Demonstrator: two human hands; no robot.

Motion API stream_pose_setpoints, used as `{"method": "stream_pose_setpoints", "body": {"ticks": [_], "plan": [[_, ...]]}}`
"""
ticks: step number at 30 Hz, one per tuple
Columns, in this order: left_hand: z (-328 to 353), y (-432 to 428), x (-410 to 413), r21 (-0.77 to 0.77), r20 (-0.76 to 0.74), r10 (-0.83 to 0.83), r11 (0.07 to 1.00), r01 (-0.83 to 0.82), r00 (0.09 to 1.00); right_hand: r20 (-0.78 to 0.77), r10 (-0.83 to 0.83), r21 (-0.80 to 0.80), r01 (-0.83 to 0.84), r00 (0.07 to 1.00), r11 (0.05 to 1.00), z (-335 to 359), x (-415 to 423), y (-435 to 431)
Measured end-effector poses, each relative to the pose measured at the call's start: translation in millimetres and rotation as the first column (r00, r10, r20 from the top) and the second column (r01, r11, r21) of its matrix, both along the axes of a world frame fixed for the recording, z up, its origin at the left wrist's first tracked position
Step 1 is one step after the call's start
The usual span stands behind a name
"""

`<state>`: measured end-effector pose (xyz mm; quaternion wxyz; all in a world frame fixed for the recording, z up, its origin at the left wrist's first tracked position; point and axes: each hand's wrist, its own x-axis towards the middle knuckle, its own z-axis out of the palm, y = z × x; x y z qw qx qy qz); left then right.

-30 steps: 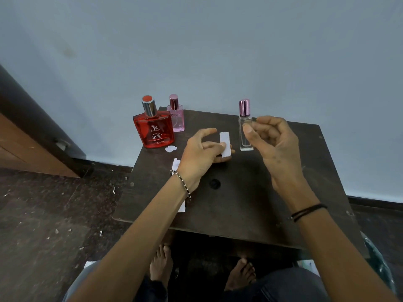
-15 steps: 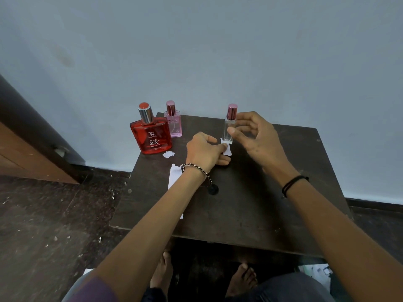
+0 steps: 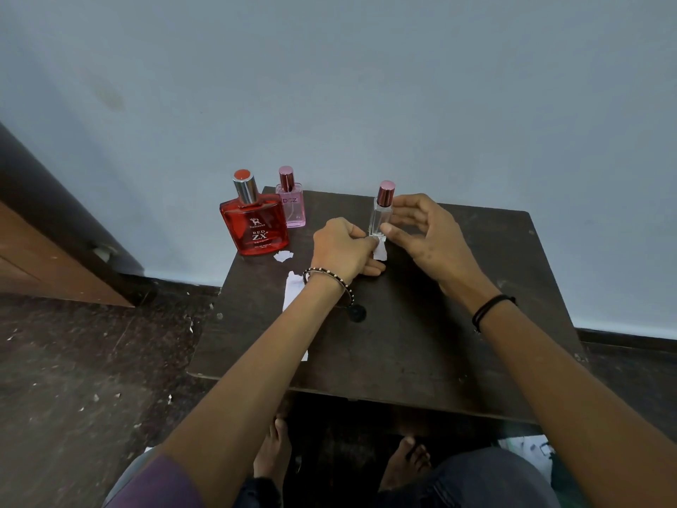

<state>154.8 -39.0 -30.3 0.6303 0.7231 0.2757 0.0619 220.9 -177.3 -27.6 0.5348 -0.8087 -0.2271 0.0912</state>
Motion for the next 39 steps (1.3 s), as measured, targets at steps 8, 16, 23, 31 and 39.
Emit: {"method": "stream_pose_setpoints", "body": {"ticks": [8,16,23,31,39], "plan": [[24.0,15.1,-30.0,0.183,0.018,0.005,0.983,-0.008,1.0,0.003,-0.105,-0.036,0.105,0.994,0.994,7.2,-22.3,-16.4],[15.2,43.7,-95.4,0.707,0.009,0.021,0.707,-0.021,1.0,-0.016,-0.066,-0.05,0.065,0.998,0.997,8.6,-76.2,-10.5],[-7.2,49.4,-131.6,0.773,0.051,0.05,0.63,-0.071,0.997,0.02,0.138,-0.156,-0.133,0.99,0.979,7.4,-110.5,11.3],[-18.8,45.0,-144.7,0.715,0.085,0.026,0.695,-0.079,0.996,0.048,0.379,-0.356,-0.339,0.924,0.871,-0.4,-128.9,30.7],[-21.7,31.1,-145.3,0.657,0.094,0.072,0.745,-0.116,0.993,0.094,0.272,-0.283,-0.236,0.958,0.93,-9.1,-130.8,19.7]]}}
